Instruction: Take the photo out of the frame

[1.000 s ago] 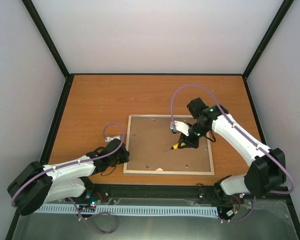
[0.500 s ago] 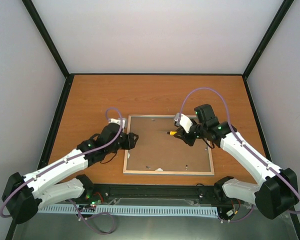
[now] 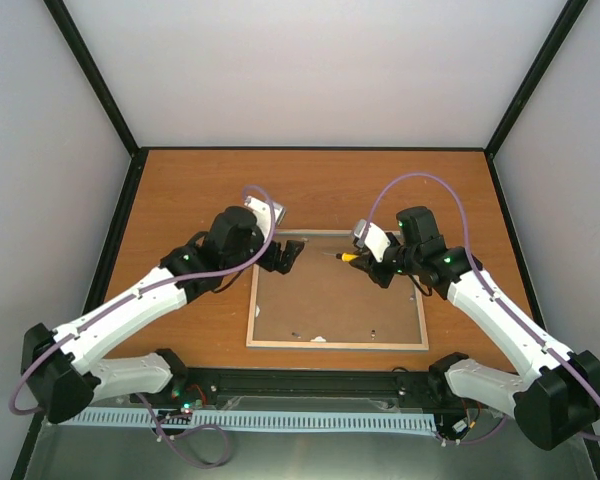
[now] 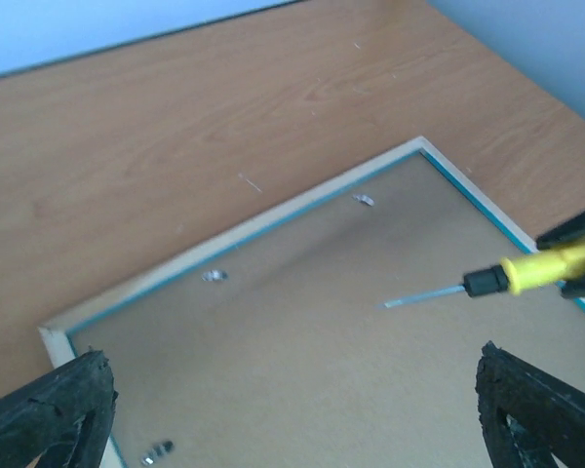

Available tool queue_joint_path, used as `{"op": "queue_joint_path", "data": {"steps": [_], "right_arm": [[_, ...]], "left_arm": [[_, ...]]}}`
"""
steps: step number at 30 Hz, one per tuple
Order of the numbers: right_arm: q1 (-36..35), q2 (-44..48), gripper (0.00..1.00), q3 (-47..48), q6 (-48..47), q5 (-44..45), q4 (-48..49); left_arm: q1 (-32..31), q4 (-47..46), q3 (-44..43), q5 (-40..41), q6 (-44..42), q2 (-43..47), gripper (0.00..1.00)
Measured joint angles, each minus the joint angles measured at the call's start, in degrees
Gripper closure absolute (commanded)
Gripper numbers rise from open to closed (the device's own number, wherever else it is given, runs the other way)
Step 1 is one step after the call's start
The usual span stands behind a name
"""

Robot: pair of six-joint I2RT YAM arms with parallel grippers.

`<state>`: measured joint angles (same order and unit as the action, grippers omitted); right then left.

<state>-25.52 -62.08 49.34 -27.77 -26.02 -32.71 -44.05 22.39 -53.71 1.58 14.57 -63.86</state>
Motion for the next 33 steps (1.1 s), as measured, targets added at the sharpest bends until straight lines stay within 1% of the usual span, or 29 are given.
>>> {"op": "queue_joint_path", "data": {"steps": [2,7,9,12,13,14,15,16,18,20,22,26,30,33], "right_arm": [[0.0,-0.02,0.97,-0.02,-0.02,-0.15,-0.02],[0.0,-0.04,0.97,0.0,-0.02,-0.52,-0.04],[0.0,-0.04,0.97,0.0,-0.02,-0.66,-0.04],[0.0,-0.04,0.97,0.0,-0.04,-1.29,-0.04],[0.02,-0.04,0.97,0.0,-0.04,-1.55,-0.07],[0.0,-0.07,0.97,0.0,-0.04,-1.79,-0.07],[0.02,-0.09,0.97,0.0,-0.07,-1.88,-0.07],[0.02,-0.13,0.97,0.0,-0.04,-2.03,-0.07],[0.02,-0.31,0.96,0.0,-0.04,-2.32,-0.13],[0.07,-0.46,0.95,-0.02,-0.07,-3.06,-0.26],[0.11,-0.7,0.94,0.0,-0.26,-4.52,-0.72],[0.11,-1.64,0.93,0.0,-1.55,-8.98,-2.27],[0.15,-4.0,0.94,0.31,-4.74,-15.54,-6.01],[0.15,-5.2,0.94,0.72,-6.82,-18.95,-8.46]], "left_arm": [[0.02,-0.24,-2.27,1.36,-2.12,-1.86,0.0],[0.0,-3.58,-0.72,4.74,-6.25,-0.79,0.0],[0.02,-5.64,-0.26,9.79,-6.99,-0.44,0.0],[0.28,-9.03,0.13,20.37,-5.64,-0.83,0.0],[0.66,-9.81,0.09,22.91,-5.4,-1.36,0.0],[0.98,-10.23,0.09,22.99,-5.9,-1.9,0.0],[1.53,-10.49,0.09,22.6,-6.6,-2.62,0.05],[1.81,-10.6,0.09,21.49,-7.21,-3.39,0.16],[1.9,-10.6,0.07,17.25,-8.81,-4.52,0.32],[1.44,-11.32,0.5,11.23,-10.91,-4.42,0.41],[0.5,-12.61,1.6,3.93,-13.73,-3.23,0.45],[-4.09,-13.55,3.21,-6.51,-18.25,-1.81,0.45],[-9.75,-12.52,3.63,-11.23,-22.75,-3.13,0.47],[-11.72,-10.21,3.43,-12.37,-25.05,-5.9,0.54]]}}
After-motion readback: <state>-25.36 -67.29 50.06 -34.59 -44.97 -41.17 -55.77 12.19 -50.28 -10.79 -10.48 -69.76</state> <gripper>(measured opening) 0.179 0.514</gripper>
